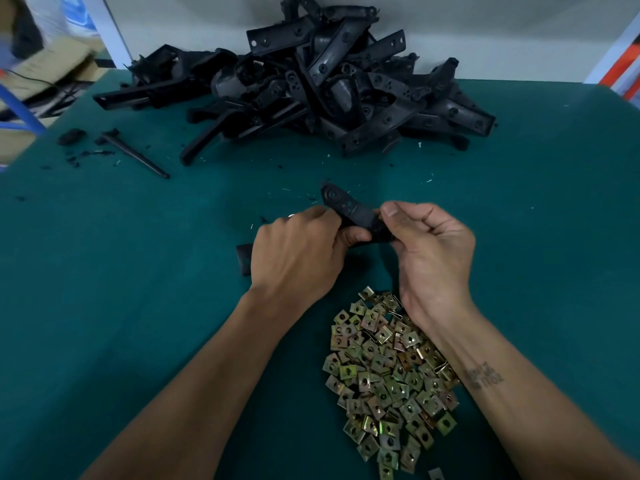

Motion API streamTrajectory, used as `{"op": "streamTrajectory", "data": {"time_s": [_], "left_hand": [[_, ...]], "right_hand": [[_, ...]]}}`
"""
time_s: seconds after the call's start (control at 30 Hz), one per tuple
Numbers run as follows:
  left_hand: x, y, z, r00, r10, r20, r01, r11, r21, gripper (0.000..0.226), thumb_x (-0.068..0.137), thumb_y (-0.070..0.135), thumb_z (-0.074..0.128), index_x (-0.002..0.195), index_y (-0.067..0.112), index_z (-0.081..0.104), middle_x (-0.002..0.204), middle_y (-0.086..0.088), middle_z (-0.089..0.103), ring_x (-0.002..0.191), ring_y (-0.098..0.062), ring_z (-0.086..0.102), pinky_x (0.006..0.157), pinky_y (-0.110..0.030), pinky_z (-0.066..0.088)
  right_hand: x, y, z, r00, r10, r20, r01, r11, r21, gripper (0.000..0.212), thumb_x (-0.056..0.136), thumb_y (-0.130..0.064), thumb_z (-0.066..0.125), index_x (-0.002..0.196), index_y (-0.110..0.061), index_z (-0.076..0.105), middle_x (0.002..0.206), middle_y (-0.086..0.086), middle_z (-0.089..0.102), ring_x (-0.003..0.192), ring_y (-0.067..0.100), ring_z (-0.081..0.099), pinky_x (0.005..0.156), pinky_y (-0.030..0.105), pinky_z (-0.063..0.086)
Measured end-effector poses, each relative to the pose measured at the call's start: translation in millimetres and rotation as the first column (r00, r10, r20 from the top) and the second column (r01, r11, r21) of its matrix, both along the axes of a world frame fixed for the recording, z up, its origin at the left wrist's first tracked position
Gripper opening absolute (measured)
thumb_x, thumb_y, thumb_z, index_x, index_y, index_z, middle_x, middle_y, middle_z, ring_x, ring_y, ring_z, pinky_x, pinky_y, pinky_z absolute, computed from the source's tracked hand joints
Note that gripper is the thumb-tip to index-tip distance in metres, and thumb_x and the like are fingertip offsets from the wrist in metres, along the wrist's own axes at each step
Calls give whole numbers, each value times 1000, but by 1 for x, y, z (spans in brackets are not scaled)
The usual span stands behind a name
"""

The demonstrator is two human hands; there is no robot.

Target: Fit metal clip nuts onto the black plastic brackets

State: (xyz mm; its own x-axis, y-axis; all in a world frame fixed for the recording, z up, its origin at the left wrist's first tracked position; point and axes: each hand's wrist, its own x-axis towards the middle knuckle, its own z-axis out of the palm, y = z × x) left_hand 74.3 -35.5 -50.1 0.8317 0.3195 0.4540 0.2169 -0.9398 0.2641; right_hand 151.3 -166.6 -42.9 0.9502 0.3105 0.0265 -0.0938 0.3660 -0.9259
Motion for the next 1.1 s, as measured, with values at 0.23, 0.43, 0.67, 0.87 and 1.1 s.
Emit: {"op": "streamTrajectory", "data": {"time_s": [0.23, 0.43, 0.67, 0.87, 1.1], "left_hand": [[-2, 1, 1, 999, 32, -35, -32, 999, -7, 66, 97, 68, 22, 90, 18, 64, 81, 5, 65, 65, -31, 63, 54, -32, 35], [-2, 0, 1, 998, 44, -51, -44, 999, 12, 64, 97, 68, 23, 89, 18, 63, 85, 4, 67, 68, -33, 64, 54, -33, 34], [-1, -2, 1, 996, 81, -46, -81, 997, 11, 43, 103, 52, 45, 85, 16, 60, 81, 3, 66, 65, -35, 62, 54, -34, 39], [-3, -1, 4, 996, 77, -33, -78, 997, -25, 45, 102, 53, 41, 87, 16, 61, 82, 0, 68, 66, -37, 63, 55, -38, 44], [-1, 0, 0, 994, 109, -22, -110, 994, -29, 37, 101, 46, 49, 85, 15, 61, 81, -2, 69, 65, -39, 62, 55, -33, 34]], "right_hand": [[7, -3, 2, 998, 61, 24, -59, 994, -92, 12, 79, -7, 80, 72, -16, 78, 72, 8, 74, 80, 19, 72, 92, 39, 58], [16, -9, 4, 986, 148, 74, -132, 972, -192, 8, 74, -11, 83, 72, -18, 79, 77, 21, 61, 77, 28, 65, 92, 42, 59], [13, -8, 4, 979, 201, 38, -191, 965, -179, 3, 71, -20, 81, 71, -21, 78, 80, 18, 71, 81, 26, 68, 92, 44, 56], [19, -13, 4, 932, 356, 72, -347, 931, -115, 38, 91, -24, 70, 91, 14, 64, 86, 10, 74, 96, 23, 70, 96, 42, 53], [28, -27, 8, 864, 485, 132, -409, 831, -378, 24, 102, -24, 53, 107, -12, 73, 115, 5, 75, 116, 17, 67, 100, 36, 53]]}}
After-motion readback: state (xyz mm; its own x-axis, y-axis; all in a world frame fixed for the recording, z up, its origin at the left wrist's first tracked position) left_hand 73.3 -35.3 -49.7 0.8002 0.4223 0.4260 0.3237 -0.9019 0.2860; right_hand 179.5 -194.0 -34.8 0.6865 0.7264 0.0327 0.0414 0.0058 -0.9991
